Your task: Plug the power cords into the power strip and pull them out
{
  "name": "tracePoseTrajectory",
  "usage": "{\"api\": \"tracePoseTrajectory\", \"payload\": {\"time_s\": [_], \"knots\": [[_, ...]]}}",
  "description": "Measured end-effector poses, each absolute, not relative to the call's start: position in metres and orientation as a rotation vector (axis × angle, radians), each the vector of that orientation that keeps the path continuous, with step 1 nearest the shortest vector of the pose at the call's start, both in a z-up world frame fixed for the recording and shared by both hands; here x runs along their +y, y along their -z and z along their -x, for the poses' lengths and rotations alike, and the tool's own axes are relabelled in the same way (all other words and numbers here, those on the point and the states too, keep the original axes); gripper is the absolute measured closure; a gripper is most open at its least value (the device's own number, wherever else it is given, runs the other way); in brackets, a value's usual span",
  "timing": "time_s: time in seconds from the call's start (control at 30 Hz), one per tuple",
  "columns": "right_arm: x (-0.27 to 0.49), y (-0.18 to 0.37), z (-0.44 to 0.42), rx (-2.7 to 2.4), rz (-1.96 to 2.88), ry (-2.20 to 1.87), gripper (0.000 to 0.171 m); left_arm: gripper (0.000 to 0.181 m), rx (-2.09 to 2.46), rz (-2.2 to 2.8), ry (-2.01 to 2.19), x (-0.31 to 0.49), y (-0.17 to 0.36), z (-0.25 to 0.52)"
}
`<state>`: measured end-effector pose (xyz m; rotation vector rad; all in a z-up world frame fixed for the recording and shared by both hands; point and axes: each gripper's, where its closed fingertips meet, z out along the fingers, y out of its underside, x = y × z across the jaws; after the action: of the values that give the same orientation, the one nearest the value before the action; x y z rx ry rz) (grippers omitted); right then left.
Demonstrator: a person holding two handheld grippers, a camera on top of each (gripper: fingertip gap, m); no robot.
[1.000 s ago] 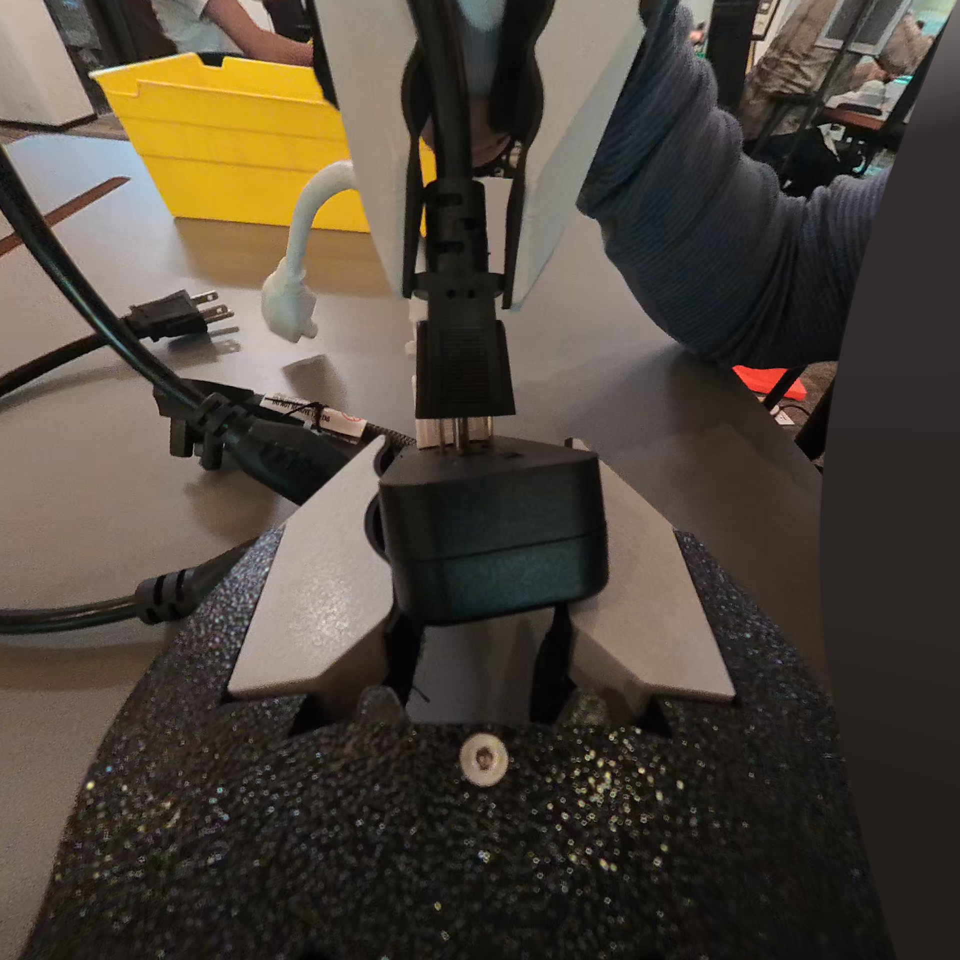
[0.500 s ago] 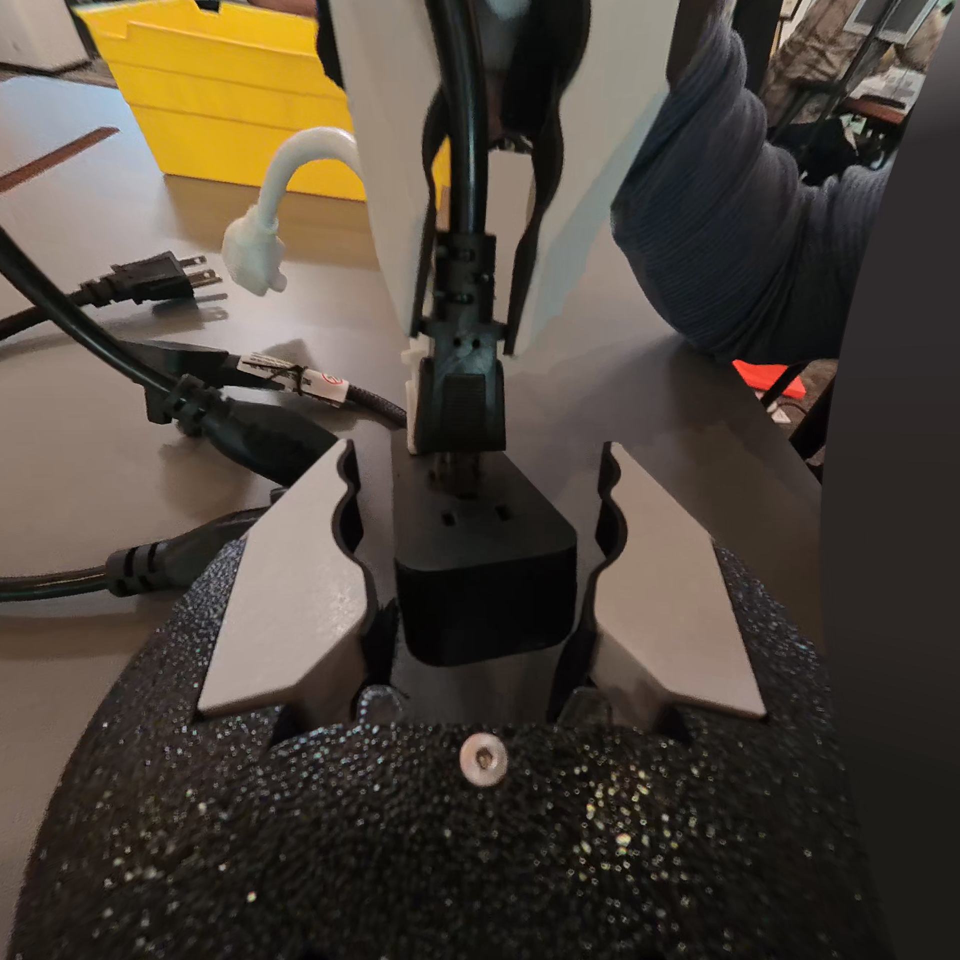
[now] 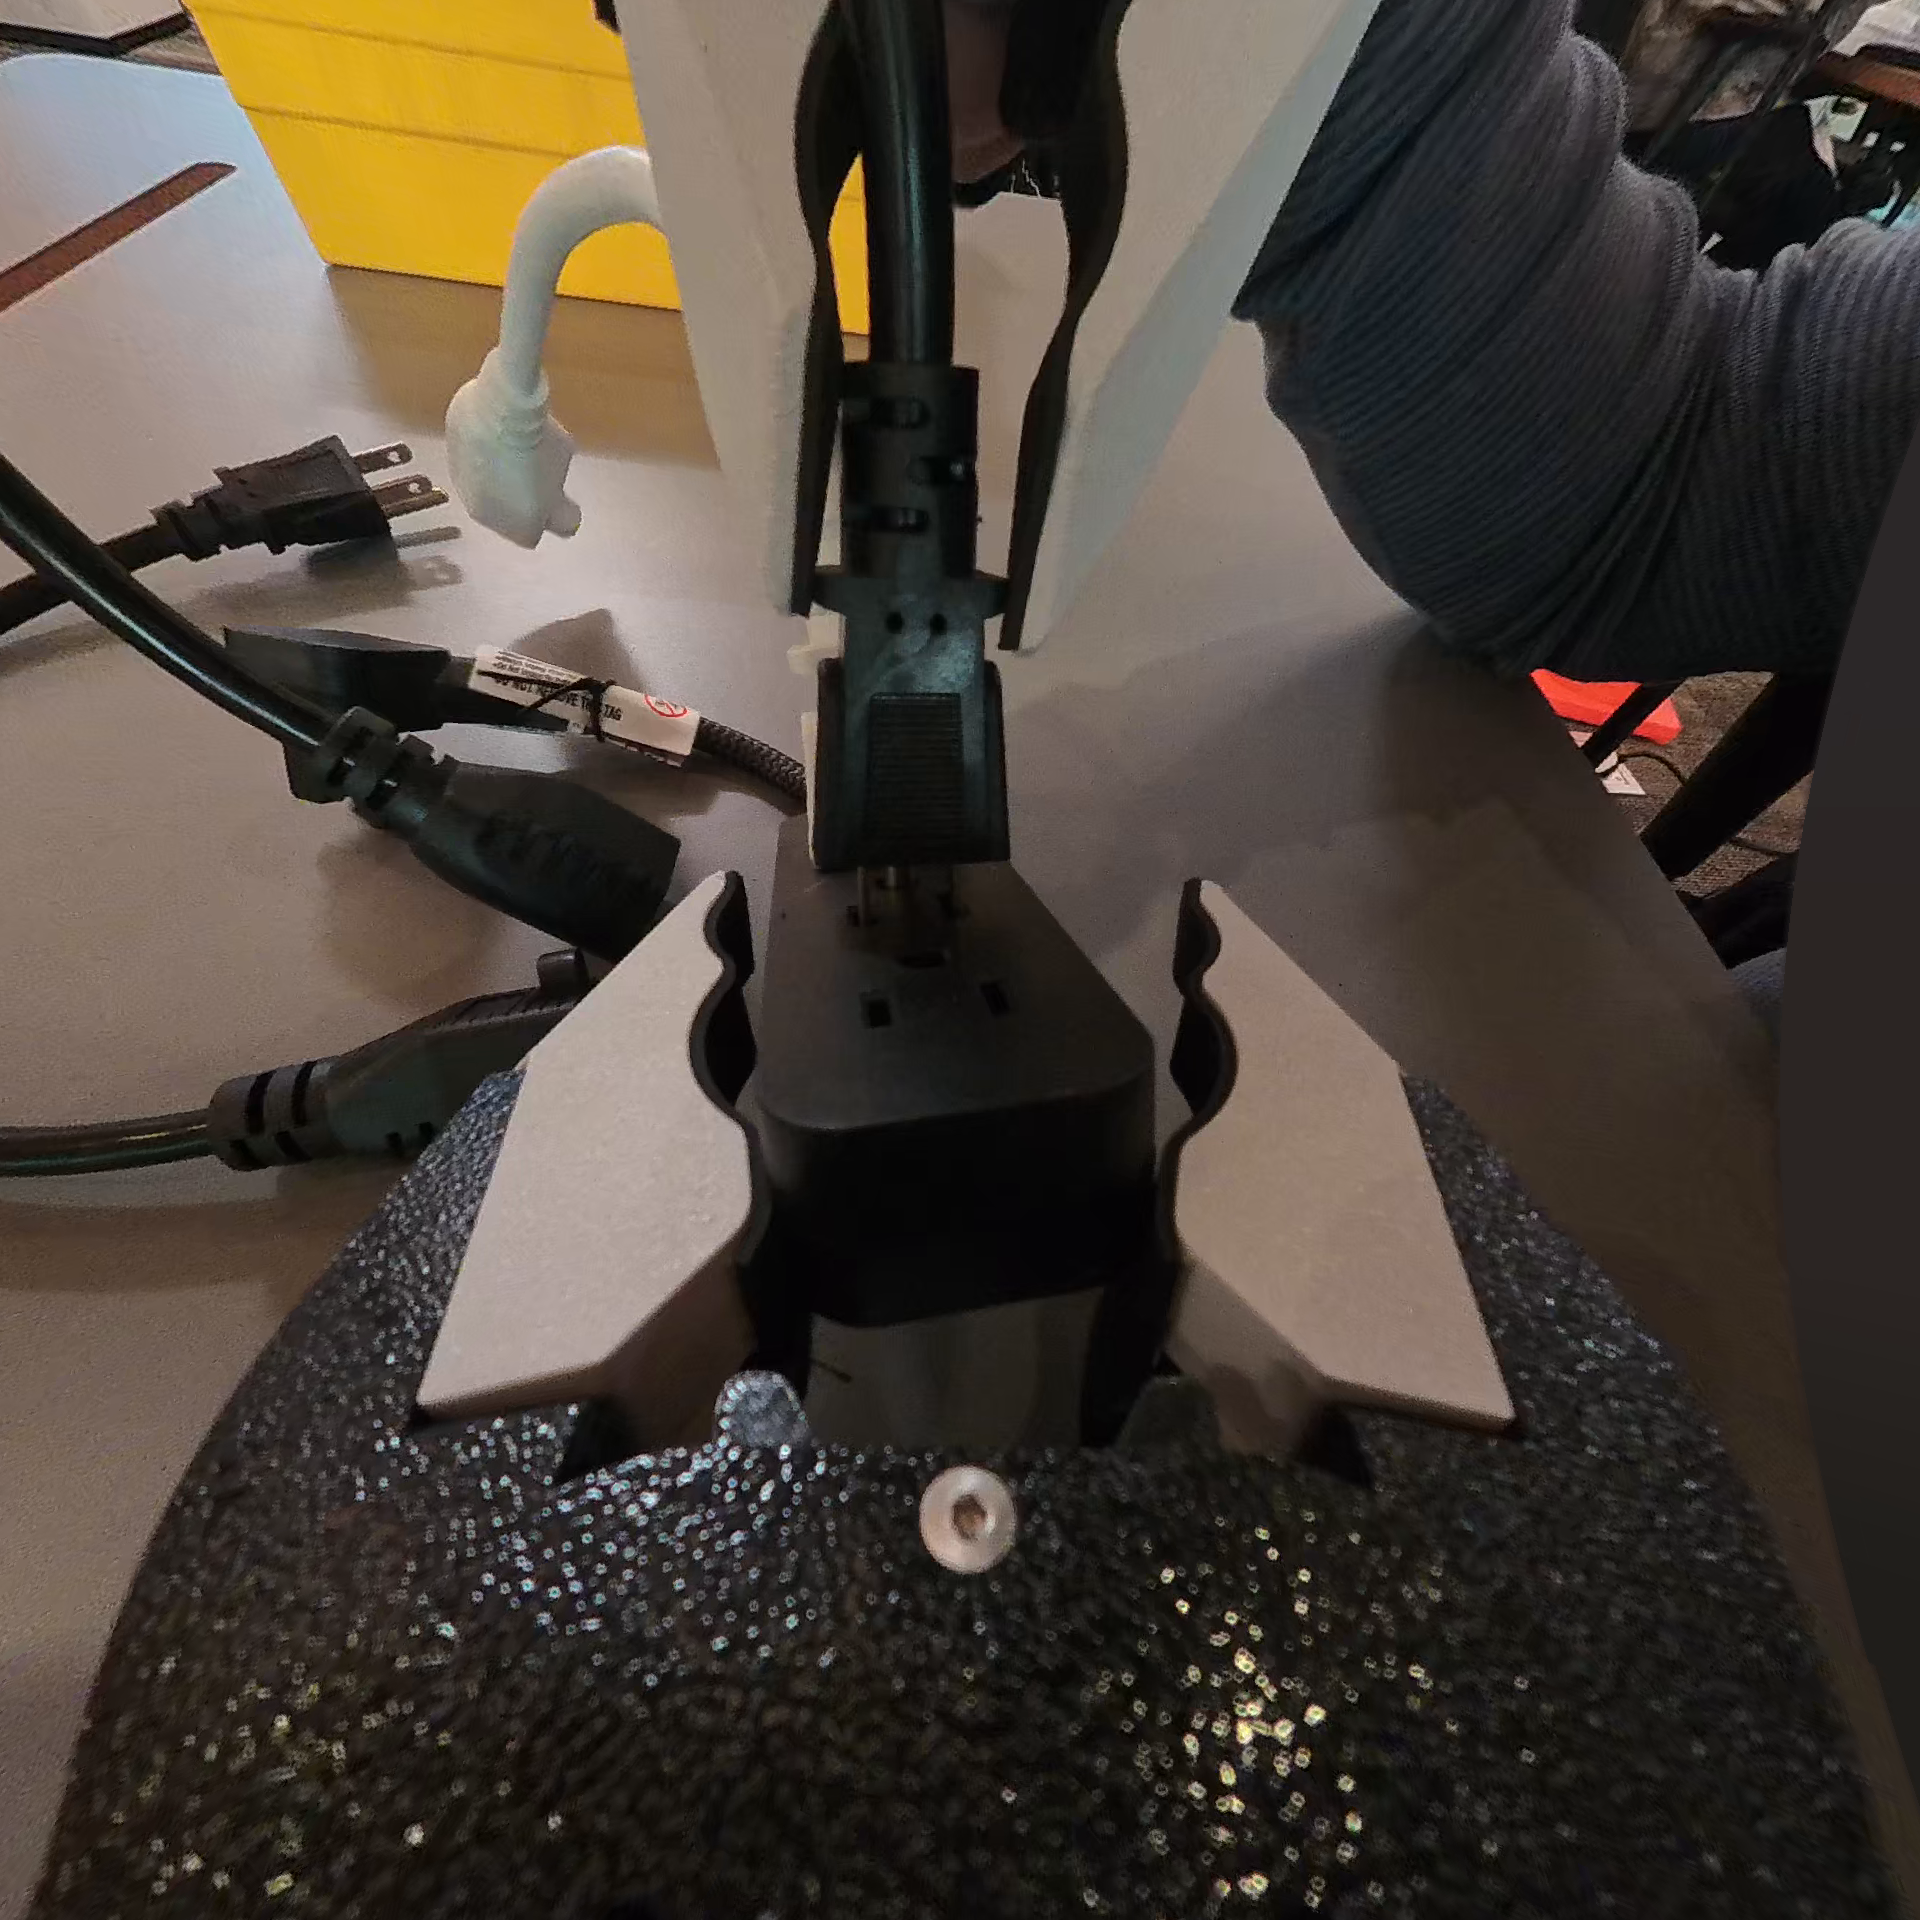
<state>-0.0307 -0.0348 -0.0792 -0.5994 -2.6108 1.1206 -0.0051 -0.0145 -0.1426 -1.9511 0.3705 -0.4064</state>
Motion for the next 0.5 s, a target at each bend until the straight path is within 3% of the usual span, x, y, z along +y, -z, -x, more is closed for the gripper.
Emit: {"api": "tracePoseTrajectory", "payload": {"time_s": [0.3,0.43,0.5], "knots": [[-0.023,0.068,0.034,-2.544,0.635,-1.296,0.151,0.093,0.302,1.908,0.414,-0.011,0.135,0.011],[-0.022,0.066,0.035,-2.530,0.626,-1.343,0.151,0.127,0.251,1.849,0.463,-0.012,0.126,0.017],[-0.025,0.067,0.035,-2.538,0.618,-1.341,0.151,0.124,0.264,1.852,0.452,-0.013,0.126,0.015]]}}
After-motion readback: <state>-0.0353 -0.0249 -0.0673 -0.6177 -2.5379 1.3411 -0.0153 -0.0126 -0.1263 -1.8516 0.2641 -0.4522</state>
